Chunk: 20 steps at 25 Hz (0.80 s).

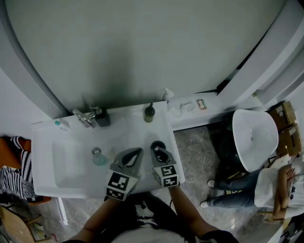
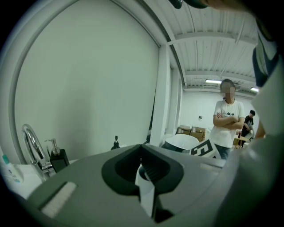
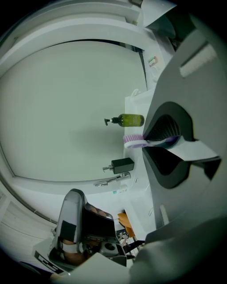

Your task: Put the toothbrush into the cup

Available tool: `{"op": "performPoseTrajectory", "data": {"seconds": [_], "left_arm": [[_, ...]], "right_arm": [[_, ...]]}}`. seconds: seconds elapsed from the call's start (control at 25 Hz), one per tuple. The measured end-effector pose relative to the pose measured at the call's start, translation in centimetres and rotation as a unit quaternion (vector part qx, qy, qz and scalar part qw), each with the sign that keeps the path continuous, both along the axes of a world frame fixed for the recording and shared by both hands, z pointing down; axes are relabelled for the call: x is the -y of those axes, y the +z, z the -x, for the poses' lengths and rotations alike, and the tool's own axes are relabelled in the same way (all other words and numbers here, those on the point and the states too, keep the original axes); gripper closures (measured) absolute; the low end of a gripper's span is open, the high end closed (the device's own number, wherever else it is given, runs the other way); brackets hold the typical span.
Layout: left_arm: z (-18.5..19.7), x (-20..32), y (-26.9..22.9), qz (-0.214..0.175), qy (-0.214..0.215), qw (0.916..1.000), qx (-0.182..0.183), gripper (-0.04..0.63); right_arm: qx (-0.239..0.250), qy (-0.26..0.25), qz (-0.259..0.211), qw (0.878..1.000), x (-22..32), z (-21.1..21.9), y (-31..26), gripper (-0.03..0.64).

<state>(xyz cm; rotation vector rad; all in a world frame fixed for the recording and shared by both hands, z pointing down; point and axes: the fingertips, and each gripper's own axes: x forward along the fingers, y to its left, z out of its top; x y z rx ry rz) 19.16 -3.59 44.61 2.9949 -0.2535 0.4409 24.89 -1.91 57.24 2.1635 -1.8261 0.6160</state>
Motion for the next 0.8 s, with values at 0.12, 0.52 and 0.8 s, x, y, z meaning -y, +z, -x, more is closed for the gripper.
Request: {"op": "performPoseTrajectory", "data": {"seconds": [0.12,0.52,0.8], "left_arm": [[-0.01,-0.09,0.00,0.001,0.002,1.0000,0.002,0.595],[-0.06,-0.36,0.32,0.002,0.004,1.0000,0.005,0.595],[0.06,-0.37,0.43,0.004,0.005,1.0000,0.006,0.597]], "right_arm": [[-0.008,-0.001,-0.002,1.000,0.17,0.07,-0.42,0.574],[-0.002,-0.003,0.016,1.000,0.24,0.03,-0.29,0.553],[-0.001,-0.006,0.028,1.000,0.17,-0.09,-0.08,0.525]]}}
